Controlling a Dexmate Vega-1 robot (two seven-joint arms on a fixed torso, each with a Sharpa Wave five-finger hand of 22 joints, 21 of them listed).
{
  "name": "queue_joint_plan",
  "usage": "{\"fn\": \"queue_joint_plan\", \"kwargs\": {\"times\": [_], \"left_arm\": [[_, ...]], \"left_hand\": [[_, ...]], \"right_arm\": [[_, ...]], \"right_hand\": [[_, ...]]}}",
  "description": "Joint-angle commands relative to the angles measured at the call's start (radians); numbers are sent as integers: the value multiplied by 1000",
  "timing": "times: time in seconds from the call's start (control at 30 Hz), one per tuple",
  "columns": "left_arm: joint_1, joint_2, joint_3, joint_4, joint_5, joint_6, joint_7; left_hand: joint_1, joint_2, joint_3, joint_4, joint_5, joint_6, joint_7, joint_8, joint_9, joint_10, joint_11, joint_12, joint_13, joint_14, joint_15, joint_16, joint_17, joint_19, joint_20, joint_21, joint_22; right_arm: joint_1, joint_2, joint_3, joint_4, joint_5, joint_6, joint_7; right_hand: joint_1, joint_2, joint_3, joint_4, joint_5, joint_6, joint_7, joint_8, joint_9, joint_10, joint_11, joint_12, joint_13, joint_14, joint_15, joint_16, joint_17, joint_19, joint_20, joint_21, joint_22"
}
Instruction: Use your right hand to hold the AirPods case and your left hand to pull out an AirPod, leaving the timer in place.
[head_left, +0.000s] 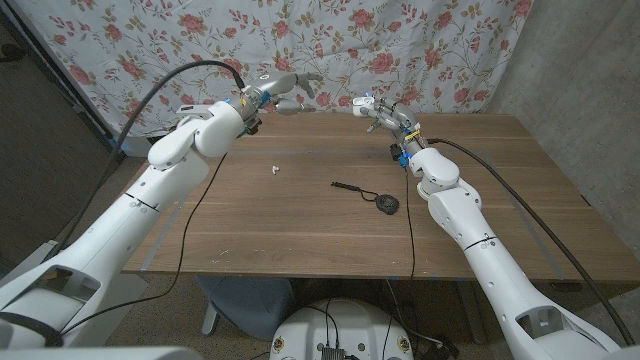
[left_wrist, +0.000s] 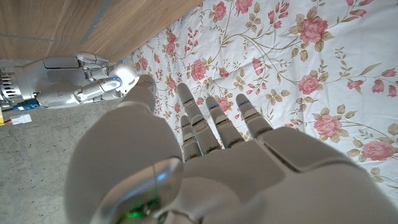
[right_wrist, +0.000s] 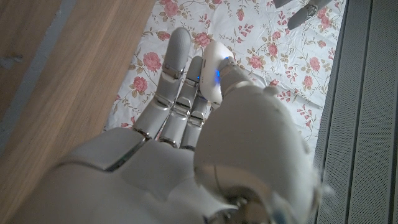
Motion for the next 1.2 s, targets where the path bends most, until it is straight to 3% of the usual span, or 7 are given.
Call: {"fn": "queue_joint_plan", "kwargs": {"times": [0.03, 0.2, 0.47, 0.87, 1.2], "left_arm": [[-27, 6, 4, 14, -2, -26, -12], [-40, -11, 3, 18, -40, -6, -55], [-50, -2, 10, 39, -11, -55, -15], [-68, 10, 23, 51, -7, -89, -25], [-81, 0, 35, 55, 4, -82, -23]], "left_hand": [[8, 1, 0, -4, 0, 5, 1, 4, 0, 8, 4, -6, -2, -5, -4, 6, 0, 3, 2, -4, 4], [8, 2, -1, -5, 0, 7, 1, 4, 0, 11, 4, -10, -5, -5, -5, 7, -2, 3, 1, -4, 4], [10, 5, -2, -6, 0, 6, 1, 4, 0, 13, 4, -15, -9, -6, -4, 8, -4, 4, 1, -4, 4], [6, 5, -5, -5, 0, 6, -1, 4, -1, 17, 4, -21, -14, -7, -4, 10, -6, 4, 1, -4, 4], [4, 5, -8, -4, 0, 5, 0, 4, -1, 20, 4, -26, -17, -6, -3, 11, -7, 4, 0, -4, 4]], "right_arm": [[4, -2, -6, 0, -2, -6, 7], [3, -2, -7, -2, -3, -7, 5], [-3, 1, -11, -10, -9, -9, -5], [0, 4, -19, -7, -10, -15, -2], [3, 2, -26, -7, -12, -19, 3]], "right_hand": [[5, 7, 7, 4, 6, 9, 2, -4, 2, 125, -121, 6, 10, 64, -177, 0, 2, -245, -111, 10, 3], [5, 7, 7, 3, 7, 10, 2, -4, 2, 128, -119, 6, 9, 63, -177, -1, 3, -246, -111, 11, 3], [6, 5, 7, 3, 7, 9, 2, -5, 2, 127, -119, 6, 9, 63, -177, -1, 4, -247, -111, 13, 3], [6, 4, 7, 3, 8, 8, 2, -6, 2, 126, -119, 5, 10, 62, -178, -2, 4, -252, -109, 14, 3], [5, 5, 7, 3, 9, 9, 2, -5, 2, 125, -120, 5, 11, 61, -177, -2, 5, -256, -108, 15, 2]]}}
